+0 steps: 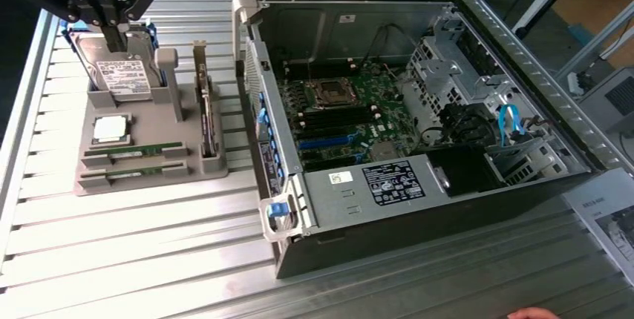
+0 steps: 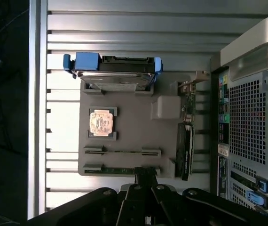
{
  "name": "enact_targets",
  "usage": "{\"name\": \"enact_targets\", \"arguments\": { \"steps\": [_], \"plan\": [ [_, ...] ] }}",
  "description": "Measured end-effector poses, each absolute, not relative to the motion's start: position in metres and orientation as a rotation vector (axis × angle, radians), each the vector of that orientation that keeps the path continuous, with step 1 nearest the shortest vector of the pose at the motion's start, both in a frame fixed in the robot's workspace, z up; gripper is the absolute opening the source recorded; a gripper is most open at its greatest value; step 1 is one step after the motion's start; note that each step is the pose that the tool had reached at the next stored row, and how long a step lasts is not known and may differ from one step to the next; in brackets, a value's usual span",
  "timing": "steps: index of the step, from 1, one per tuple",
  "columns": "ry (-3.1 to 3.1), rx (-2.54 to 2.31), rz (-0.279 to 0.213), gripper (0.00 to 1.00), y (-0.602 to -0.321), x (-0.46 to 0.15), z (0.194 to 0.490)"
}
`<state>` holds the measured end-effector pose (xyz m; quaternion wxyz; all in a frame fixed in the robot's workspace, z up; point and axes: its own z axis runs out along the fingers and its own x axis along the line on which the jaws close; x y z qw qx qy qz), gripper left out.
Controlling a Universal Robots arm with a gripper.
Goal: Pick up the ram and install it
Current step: 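Pick up the ram and move it above insertion slot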
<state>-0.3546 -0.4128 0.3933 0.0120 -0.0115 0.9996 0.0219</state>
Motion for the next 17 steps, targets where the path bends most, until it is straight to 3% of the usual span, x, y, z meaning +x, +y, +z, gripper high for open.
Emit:
{"name": "enact_targets", "arguments": {
  "steps": [17],
  "plan": [
    [3.096,-0.401,0.071,0.10,-0.4128,-0.3546,0.3930]
  ]
}}
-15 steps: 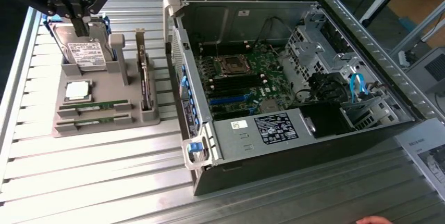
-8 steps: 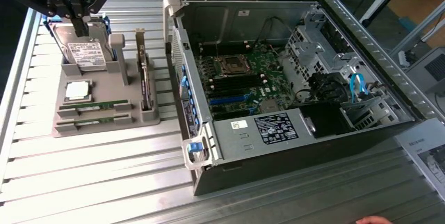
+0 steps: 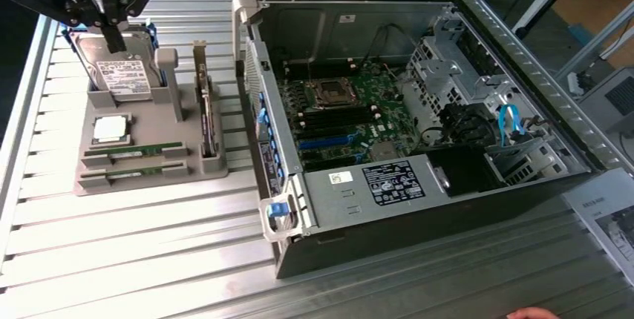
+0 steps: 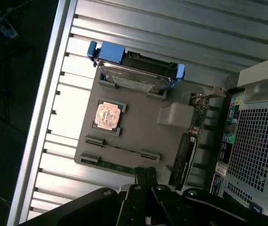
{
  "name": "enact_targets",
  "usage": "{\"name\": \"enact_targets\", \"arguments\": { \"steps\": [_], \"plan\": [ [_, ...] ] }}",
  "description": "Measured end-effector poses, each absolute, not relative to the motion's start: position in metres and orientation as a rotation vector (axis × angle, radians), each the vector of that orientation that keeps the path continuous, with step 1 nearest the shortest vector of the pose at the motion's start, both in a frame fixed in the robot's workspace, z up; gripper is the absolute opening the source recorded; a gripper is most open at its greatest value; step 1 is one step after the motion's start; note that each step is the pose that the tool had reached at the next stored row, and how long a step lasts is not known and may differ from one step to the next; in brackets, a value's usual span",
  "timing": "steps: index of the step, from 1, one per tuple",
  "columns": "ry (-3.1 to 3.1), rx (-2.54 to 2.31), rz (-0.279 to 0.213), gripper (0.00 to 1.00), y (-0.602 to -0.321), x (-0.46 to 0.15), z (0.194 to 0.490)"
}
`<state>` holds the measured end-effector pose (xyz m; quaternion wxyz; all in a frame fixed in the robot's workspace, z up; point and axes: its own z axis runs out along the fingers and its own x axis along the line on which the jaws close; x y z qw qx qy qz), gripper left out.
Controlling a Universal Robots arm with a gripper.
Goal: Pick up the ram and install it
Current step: 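Pick up the ram and move it above insertion slot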
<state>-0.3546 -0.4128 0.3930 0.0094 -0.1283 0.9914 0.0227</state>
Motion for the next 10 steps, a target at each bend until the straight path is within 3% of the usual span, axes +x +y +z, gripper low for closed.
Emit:
{"name": "enact_targets", "arguments": {
  "steps": [10],
  "plan": [
    [3.051,-0.681,0.073,0.10,-0.4128,-0.3546,0.3923]
  ]
}}
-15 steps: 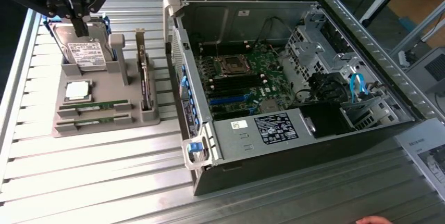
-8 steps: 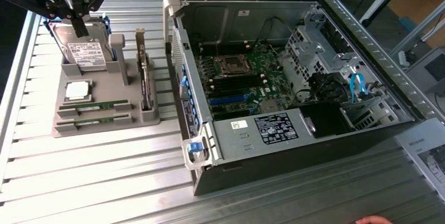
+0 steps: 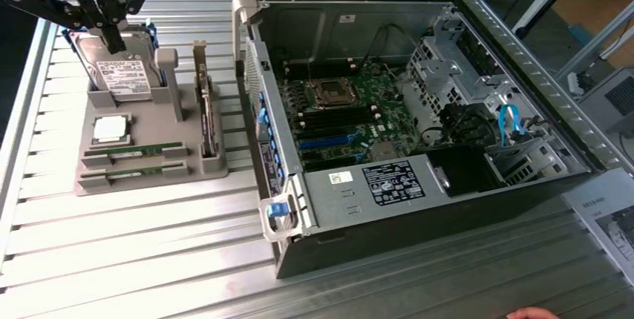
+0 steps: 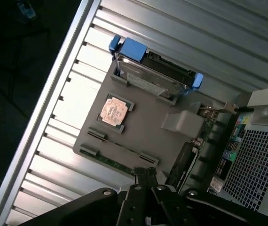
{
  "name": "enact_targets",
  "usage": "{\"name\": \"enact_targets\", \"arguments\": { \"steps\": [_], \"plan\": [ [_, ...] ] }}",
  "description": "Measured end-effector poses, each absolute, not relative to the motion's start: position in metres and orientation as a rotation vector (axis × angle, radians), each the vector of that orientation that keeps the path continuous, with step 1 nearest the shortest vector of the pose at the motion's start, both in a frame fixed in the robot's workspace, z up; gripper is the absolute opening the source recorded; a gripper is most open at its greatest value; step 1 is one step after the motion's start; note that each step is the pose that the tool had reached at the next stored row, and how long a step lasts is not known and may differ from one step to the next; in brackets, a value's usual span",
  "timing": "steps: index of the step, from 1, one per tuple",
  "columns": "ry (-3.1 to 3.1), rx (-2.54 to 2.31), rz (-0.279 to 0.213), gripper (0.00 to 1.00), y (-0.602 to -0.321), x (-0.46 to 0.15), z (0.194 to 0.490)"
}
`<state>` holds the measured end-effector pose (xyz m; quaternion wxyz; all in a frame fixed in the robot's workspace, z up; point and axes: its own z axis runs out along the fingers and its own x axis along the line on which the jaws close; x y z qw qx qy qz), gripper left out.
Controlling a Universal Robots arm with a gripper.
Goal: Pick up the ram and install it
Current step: 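Pick up the ram and move it above insertion slot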
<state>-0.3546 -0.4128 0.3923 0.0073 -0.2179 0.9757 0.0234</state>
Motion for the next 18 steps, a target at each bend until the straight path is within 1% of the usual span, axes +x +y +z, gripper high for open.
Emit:
{"name": "enact_targets", "arguments": {
  "steps": [18],
  "plan": [
    [2.897,-1.197,0.076,0.10,-0.4128,-0.3546,0.3910]
  ]
}}
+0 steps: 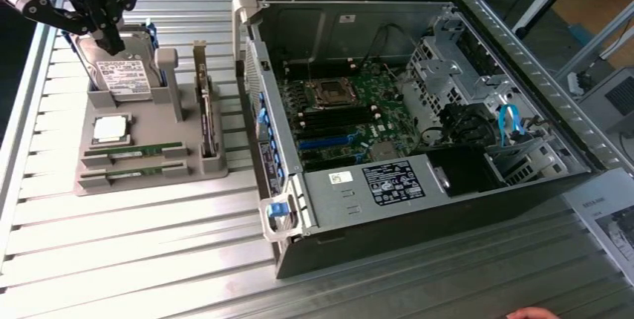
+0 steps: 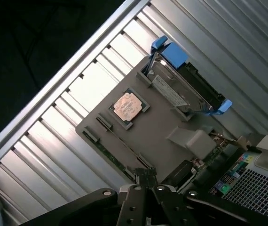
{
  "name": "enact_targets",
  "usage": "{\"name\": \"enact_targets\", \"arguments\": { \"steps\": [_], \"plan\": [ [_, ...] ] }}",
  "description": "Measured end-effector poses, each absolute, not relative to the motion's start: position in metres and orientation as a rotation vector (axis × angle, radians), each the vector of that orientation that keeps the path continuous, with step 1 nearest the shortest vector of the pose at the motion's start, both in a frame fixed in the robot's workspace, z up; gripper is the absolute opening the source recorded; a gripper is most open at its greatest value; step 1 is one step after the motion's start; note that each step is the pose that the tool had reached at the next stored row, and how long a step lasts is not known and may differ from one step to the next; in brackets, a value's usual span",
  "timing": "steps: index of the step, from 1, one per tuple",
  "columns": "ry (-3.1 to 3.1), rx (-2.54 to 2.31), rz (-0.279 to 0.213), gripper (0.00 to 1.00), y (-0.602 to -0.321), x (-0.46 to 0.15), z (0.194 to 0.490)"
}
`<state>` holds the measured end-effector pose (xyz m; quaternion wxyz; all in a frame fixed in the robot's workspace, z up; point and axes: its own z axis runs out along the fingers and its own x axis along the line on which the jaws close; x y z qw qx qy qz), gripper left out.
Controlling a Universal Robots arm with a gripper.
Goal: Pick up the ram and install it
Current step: 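Pick up the ram and move it above insertion slot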
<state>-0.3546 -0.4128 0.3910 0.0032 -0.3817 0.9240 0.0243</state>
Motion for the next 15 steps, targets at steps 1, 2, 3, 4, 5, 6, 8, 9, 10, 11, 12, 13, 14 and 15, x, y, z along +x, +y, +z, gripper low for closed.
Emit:
{"name": "enact_targets", "arguments": {
  "steps": [1,2,3,4,5,6,8,9,10,11,12,13,14,15],
  "plan": [
    [2.886,-1.223,0.076,0.10,-0.4127,-0.3546,0.3910],
    [2.876,-1.248,0.076,0.10,-0.4127,-0.3546,0.3909],
    [2.865,-1.274,0.076,0.10,-0.4128,-0.3546,0.3909],
    [2.853,-1.301,0.076,0.10,-0.4128,-0.3546,0.3909],
    [2.842,-1.327,0.077,0.10,-0.4128,-0.3546,0.3909],
    [2.831,-1.351,0.077,0.10,-0.4127,-0.3546,0.3908],
    [2.805,-1.406,0.077,0.10,-0.4128,-0.3546,0.3908],
    [2.793,-1.431,0.077,0.10,-0.4128,-0.3546,0.3907],
    [2.781,-1.456,0.077,0.10,-0.4128,-0.3546,0.3907],
    [2.768,-1.481,0.077,0.10,-0.4128,-0.3546,0.3907],
    [2.753,-1.510,0.077,0.10,-0.4128,-0.3546,0.3907],
    [2.740,-1.534,0.077,0.10,-0.4128,-0.3546,0.3906],
    [2.726,-1.559,0.077,0.10,-0.4128,-0.3546,0.3905],
    [2.712,-1.585,0.077,0.10,-0.4128,-0.3546,0.3905]
  ]
}}
